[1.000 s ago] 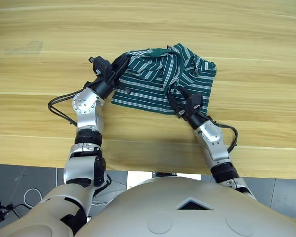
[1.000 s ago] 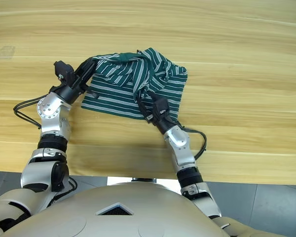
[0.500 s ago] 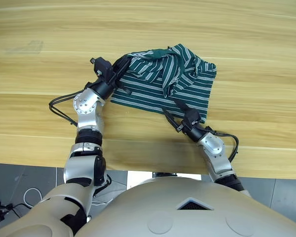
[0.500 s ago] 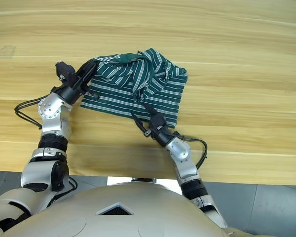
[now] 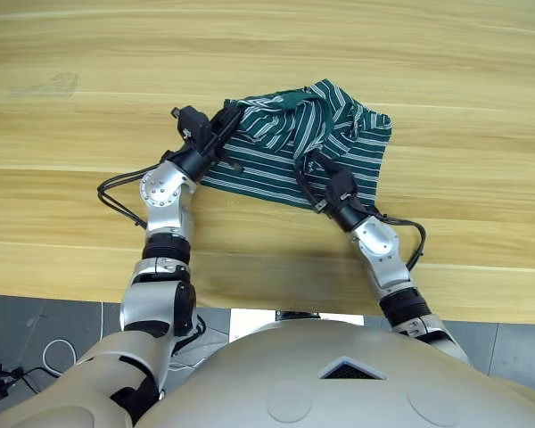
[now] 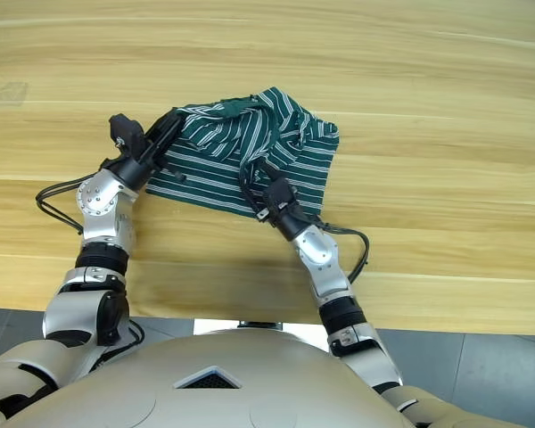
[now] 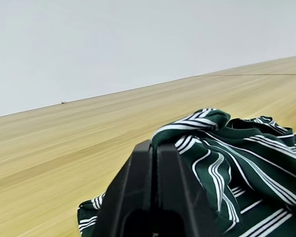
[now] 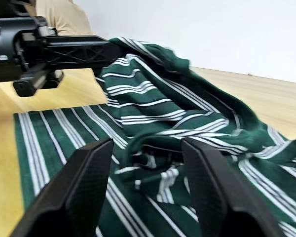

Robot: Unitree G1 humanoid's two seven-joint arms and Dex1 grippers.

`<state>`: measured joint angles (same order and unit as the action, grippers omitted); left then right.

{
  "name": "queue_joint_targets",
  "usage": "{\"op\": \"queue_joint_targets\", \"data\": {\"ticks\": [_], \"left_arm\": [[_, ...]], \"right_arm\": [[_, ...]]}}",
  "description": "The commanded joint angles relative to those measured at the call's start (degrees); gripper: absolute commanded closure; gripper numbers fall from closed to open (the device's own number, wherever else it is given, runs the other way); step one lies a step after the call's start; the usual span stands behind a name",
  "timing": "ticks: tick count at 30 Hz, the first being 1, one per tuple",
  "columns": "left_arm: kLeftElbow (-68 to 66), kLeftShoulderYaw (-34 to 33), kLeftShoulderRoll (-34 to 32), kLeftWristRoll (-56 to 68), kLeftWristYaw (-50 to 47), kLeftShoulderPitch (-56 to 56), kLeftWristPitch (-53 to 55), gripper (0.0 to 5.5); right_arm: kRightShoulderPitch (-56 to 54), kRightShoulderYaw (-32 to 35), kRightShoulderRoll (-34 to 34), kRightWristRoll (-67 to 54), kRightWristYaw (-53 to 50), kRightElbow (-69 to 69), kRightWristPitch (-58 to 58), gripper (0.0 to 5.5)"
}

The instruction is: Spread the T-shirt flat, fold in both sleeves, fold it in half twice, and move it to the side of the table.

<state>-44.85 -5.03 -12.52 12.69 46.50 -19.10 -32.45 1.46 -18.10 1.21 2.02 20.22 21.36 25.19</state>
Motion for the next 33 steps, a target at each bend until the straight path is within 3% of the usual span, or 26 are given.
{"op": "queue_joint_targets", "data": {"ticks": [1, 5, 17, 31, 33], "left_arm": [[-0.6, 0.4, 0.2, -0.2, 0.1, -0.8, 0.1, 5.48], [-0.9, 0.5, 0.2, -0.3, 0.2, -1.1, 0.1, 5.48], [0.9, 0.2, 0.2, 0.6, 1.2, 0.2, 0.1, 5.48], [3.7, 1.1, 2.0, 1.1, 1.3, 0.5, 0.5, 5.50], [4.0, 1.1, 2.1, 1.3, 1.2, 0.4, 0.6, 5.50]], "right_arm": [[1.3, -2.2, -0.7, 1.7, 0.3, -0.3, 1.0, 2.96], [2.3, -3.5, -0.7, 2.2, 0.4, -0.5, 1.5, 2.96], [-5.0, 2.0, -2.3, 0.8, -3.1, 7.4, 2.1, 2.96], [-4.4, 1.1, -2.8, 4.3, -5.2, 8.5, 1.4, 5.47], [-4.4, 1.2, -2.7, 4.4, -5.5, 8.6, 1.4, 5.47]]}}
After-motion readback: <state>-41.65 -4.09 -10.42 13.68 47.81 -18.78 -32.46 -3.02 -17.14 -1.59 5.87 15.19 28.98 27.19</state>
